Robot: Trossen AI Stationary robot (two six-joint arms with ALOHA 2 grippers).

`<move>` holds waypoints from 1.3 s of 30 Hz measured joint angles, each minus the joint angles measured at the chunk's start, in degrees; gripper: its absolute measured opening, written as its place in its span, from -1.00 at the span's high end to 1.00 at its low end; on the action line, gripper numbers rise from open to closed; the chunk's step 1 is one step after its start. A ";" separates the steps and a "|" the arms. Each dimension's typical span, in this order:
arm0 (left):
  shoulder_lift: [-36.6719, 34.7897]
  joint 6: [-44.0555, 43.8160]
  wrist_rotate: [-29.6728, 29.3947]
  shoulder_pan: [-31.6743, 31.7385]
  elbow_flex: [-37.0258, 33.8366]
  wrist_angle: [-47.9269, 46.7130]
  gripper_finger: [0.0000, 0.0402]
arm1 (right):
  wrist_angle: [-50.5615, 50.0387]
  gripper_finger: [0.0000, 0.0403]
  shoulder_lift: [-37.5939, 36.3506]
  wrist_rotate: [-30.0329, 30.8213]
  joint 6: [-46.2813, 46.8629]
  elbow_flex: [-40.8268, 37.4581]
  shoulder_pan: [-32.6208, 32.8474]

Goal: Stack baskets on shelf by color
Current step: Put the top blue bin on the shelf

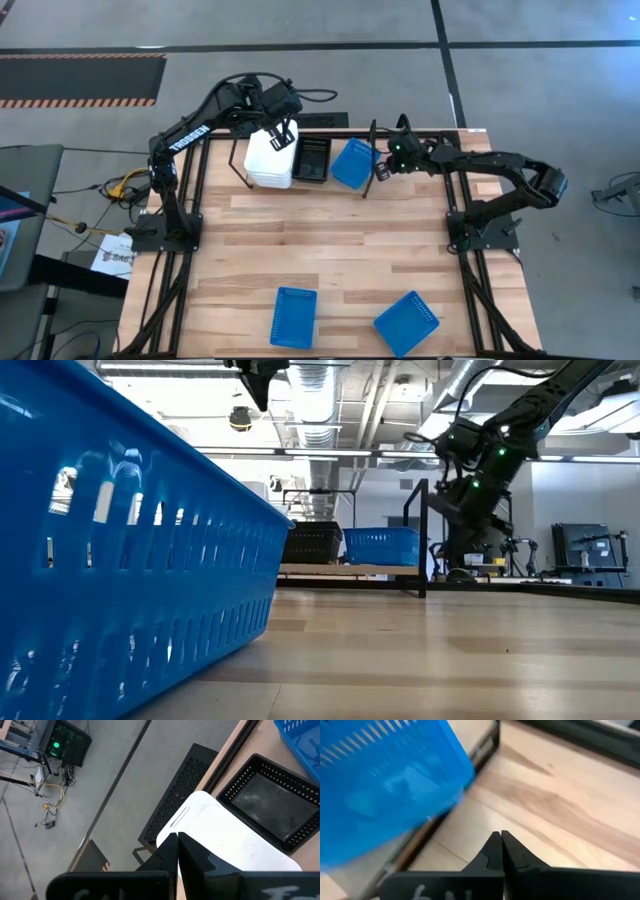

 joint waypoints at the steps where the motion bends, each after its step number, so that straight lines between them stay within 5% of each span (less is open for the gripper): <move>1: 0.00 -0.02 0.00 -0.02 0.00 0.00 1.00 | -0.76 1.00 -0.04 0.14 -0.40 -0.03 -0.25; 11: 0.02 -0.87 2.37 -0.02 0.00 0.01 1.00 | -8.91 1.00 -1.51 1.84 -0.23 -0.10 -2.81; 21: 0.02 -0.87 2.48 -0.02 0.00 0.02 1.00 | -5.47 1.00 -0.94 3.01 -0.96 -0.12 -3.72; 27: 0.02 -0.87 2.56 -0.02 0.00 0.01 1.00 | -5.16 1.00 -0.94 -17.78 -4.92 -0.15 -7.02; 36: 0.02 -0.46 3.17 -0.02 0.00 0.00 1.00 | -2.57 1.00 -0.99 -38.45 -8.85 -0.18 -13.30; 39: 0.02 -0.44 4.51 -0.02 0.00 0.00 1.00 | -1.67 1.00 -1.09 -40.66 -10.13 -0.18 -15.89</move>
